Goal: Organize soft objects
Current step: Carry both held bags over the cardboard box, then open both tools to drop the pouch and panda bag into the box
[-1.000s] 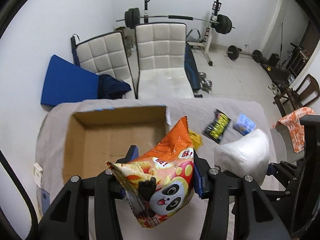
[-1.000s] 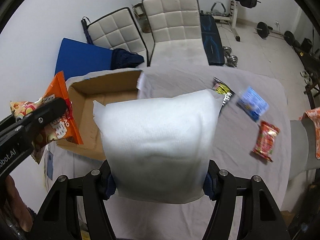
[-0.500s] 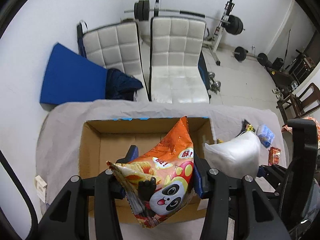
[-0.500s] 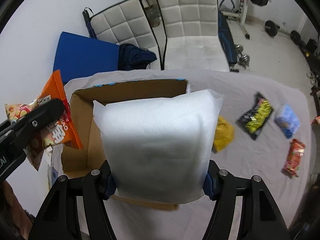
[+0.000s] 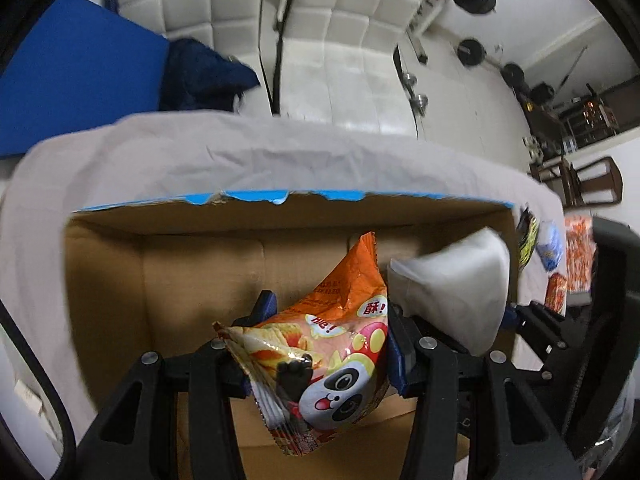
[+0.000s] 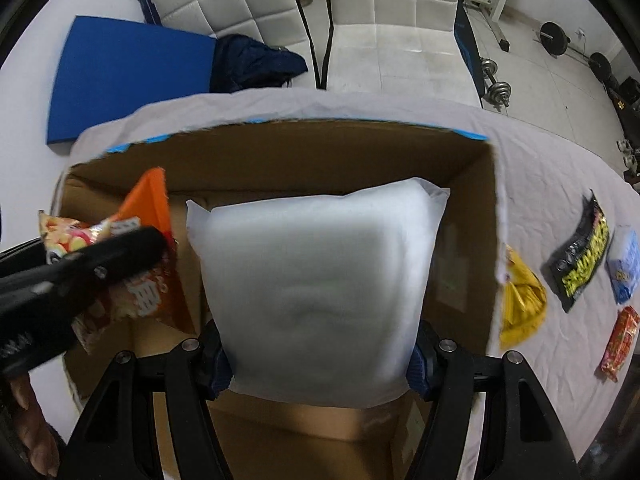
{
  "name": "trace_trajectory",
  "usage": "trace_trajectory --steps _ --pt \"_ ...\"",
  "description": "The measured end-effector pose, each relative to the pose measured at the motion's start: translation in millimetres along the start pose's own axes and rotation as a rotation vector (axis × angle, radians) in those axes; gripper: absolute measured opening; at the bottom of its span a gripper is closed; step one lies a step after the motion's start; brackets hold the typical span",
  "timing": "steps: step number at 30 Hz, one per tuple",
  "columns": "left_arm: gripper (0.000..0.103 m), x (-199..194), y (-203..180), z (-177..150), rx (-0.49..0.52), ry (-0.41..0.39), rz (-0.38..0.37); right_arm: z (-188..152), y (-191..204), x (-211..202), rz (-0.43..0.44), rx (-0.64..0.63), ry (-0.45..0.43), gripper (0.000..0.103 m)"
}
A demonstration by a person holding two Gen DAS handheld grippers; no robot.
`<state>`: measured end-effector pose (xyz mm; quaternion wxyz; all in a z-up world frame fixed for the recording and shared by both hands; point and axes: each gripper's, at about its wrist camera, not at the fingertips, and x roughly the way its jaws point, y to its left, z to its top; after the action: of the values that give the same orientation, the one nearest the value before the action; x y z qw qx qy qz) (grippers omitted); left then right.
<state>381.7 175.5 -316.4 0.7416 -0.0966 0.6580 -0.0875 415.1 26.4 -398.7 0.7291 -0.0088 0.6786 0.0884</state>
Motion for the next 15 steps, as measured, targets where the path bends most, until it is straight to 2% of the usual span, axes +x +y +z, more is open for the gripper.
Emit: trace_trajectory --steps 5,12,15 --pt "0.046 38 12 7 0.01 0.08 -0.034 10 6 28 -0.035 -0.005 0.031 0.07" --pt "0.046 69 14 18 0.053 0.11 -0.083 18 7 47 -0.077 -0.012 0.048 0.071" --pt "0.048 74 14 22 0.074 0.114 -0.072 21 6 52 -0.087 -0.012 0.065 0.072"
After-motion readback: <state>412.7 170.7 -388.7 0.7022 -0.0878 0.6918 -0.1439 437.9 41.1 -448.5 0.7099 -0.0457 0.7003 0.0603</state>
